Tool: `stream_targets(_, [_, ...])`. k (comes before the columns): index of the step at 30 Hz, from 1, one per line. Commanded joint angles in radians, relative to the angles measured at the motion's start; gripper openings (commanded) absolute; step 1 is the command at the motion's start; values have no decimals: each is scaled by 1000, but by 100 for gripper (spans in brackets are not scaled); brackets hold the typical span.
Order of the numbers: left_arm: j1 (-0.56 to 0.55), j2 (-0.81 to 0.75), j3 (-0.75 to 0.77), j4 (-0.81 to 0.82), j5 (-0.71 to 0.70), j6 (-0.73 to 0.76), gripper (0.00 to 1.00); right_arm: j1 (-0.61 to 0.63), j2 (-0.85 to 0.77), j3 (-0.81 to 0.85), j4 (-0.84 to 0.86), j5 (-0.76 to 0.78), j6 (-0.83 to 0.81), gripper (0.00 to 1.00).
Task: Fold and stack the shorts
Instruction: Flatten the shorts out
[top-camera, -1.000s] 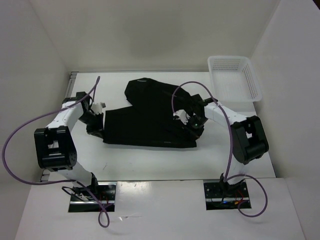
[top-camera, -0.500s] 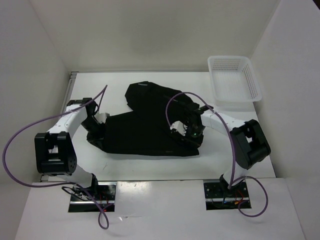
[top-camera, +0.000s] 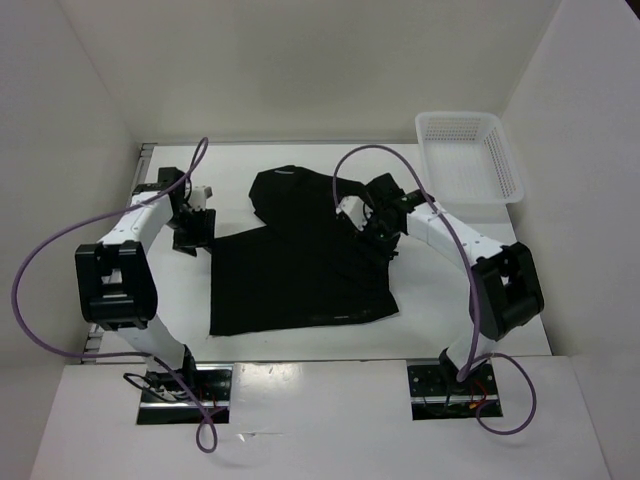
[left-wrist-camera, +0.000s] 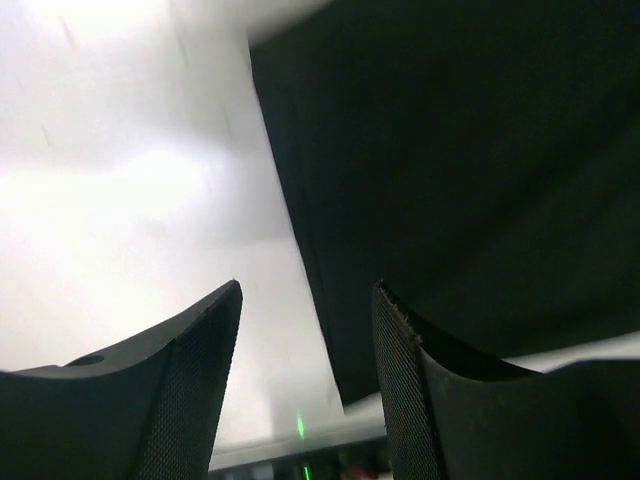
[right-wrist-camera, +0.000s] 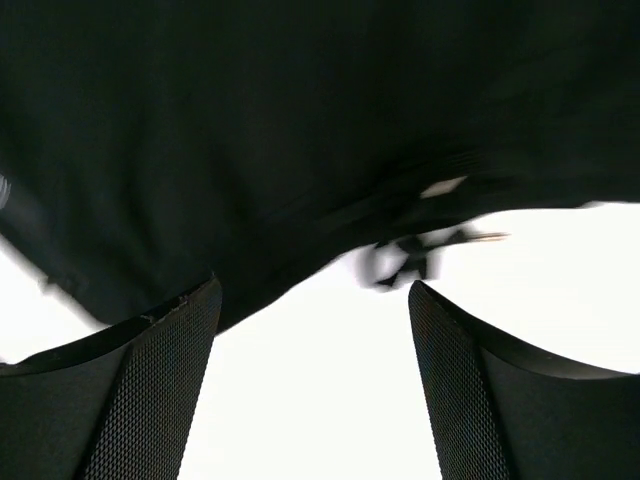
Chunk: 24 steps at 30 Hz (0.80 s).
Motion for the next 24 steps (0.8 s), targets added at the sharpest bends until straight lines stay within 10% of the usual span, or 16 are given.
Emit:
stream_targets(1, [-25, 72, 34, 238, -27, 4, 63, -25, -1, 77, 172, 62, 147, 81])
stream_targets(16, [-123, 372, 184, 414, -133, 4, 62, -106, 379, 365, 420, 281, 338, 49])
stream_targets(24, [-142, 410, 172, 391, -182, 4, 2, -126, 451, 368, 481, 405, 371, 43])
